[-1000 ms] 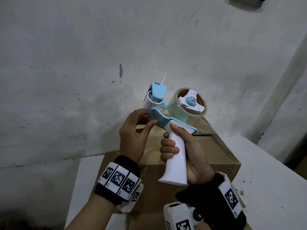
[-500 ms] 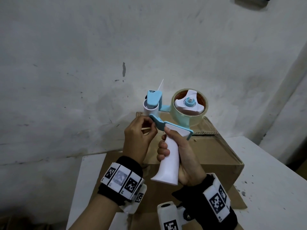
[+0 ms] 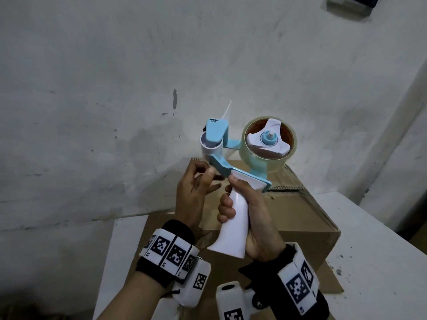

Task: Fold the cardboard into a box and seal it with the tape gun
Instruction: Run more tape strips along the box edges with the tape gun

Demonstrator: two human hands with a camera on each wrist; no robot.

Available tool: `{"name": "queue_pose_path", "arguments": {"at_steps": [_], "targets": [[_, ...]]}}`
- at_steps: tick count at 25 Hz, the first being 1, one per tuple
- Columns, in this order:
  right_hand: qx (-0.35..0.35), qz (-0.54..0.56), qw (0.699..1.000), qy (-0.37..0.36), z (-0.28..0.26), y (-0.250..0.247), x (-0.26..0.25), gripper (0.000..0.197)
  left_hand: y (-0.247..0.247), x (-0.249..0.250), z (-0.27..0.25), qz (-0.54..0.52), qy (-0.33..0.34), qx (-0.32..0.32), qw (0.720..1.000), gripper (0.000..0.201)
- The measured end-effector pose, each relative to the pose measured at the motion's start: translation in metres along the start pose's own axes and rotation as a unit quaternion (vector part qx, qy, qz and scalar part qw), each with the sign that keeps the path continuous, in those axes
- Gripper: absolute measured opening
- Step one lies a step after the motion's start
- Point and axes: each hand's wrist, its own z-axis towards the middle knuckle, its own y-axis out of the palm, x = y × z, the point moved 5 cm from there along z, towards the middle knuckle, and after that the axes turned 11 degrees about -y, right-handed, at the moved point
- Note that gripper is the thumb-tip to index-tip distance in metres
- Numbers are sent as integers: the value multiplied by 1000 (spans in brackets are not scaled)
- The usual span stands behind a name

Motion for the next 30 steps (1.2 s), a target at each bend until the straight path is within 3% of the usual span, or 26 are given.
{"name": "queue_pose_path", "arguments": {"at_steps": [5,7,9,12,15,18,20,21,22,24,26,27,28,30], "targets": [[-13,-25,1000,-6,-2,2,1,17,-1,1,3,88,57,-20,994,38],[-8,-37,999,-2,-2,0,4,18,-5,0,3,107,70,-6,992,37],[-1,-46,999,-4,-1,-2,8,19,-4,3,-1,209,119,30,970,29],[14,-65,998,-6,3,-8,10,17,-2,13,-2,389,214,96,891,20],[19,-98,995,-6,7,-20,2,17,-8,18,4,534,325,104,774,25],[19,-152,988,-37,6,-33,-6,12,-27,28,10,640,383,102,659,26],[14,-175,983,-53,5,-36,-8,9,-35,33,11,658,417,96,620,30],[3,-173,983,-57,7,-34,-9,8,-38,34,10,647,433,81,622,34],[-7,-165,985,-57,7,-32,-10,11,-43,34,8,623,444,65,641,39],[-20,-158,986,-53,10,-28,-12,21,-60,26,3,548,389,33,739,46],[-21,-164,985,-52,12,-29,-13,25,-77,8,1,438,247,45,863,53],[-21,-167,985,-49,13,-30,-10,23,-80,-9,3,401,145,57,903,50],[-21,-169,984,-44,14,-30,-7,20,-78,-22,1,363,38,48,930,42],[-16,-171,984,-34,16,-31,1,16,-55,-47,-8,256,-134,-50,956,39]]}}
